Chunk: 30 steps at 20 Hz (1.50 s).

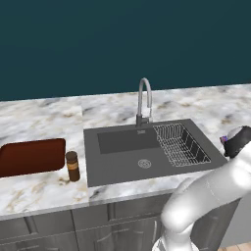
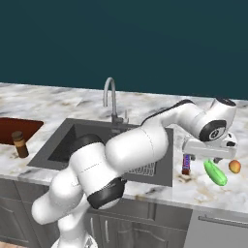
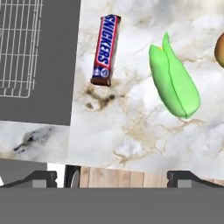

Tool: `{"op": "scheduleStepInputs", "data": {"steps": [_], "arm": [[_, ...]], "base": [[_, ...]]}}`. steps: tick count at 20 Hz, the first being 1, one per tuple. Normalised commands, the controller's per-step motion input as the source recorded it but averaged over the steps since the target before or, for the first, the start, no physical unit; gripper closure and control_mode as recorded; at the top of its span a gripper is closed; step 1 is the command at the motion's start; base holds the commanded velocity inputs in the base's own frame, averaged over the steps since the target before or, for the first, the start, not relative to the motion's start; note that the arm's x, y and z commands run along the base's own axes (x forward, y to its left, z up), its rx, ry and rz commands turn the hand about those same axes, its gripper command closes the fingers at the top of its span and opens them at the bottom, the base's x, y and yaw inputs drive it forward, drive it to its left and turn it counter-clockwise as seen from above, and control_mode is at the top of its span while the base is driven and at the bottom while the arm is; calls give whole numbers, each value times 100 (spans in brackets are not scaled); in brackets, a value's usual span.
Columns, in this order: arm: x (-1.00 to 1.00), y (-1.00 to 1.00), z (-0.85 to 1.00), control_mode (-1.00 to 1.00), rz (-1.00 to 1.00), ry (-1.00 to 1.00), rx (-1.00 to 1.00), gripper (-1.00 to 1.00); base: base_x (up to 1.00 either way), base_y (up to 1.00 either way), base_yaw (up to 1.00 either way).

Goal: Pick up all produce items and place them in the sink. Turn on the sink faucet to wash them. Then turn the sink off and put them in the tray.

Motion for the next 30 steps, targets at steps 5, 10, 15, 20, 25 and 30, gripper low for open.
{"op": "scheduleStepInputs", "data": {"steps": [5,10,15,20,25,30], "arm": [[23,-10,-21,-100,0,1,-4,-100],[11,-1,-37,-100,2,2,-3,-100],[11,-10,-28,-100,4,0,-2,-100],[18,-32,-24,-100,11,0,0,-100],[24,-29,-24,-100,10,0,0,-100],[26,-22,-27,-100,10,0,-1,-100]], "base": [[0,0,0],[0,0,0],[0,0,0],[0,0,0],[0,0,0],[0,0,0]]}}
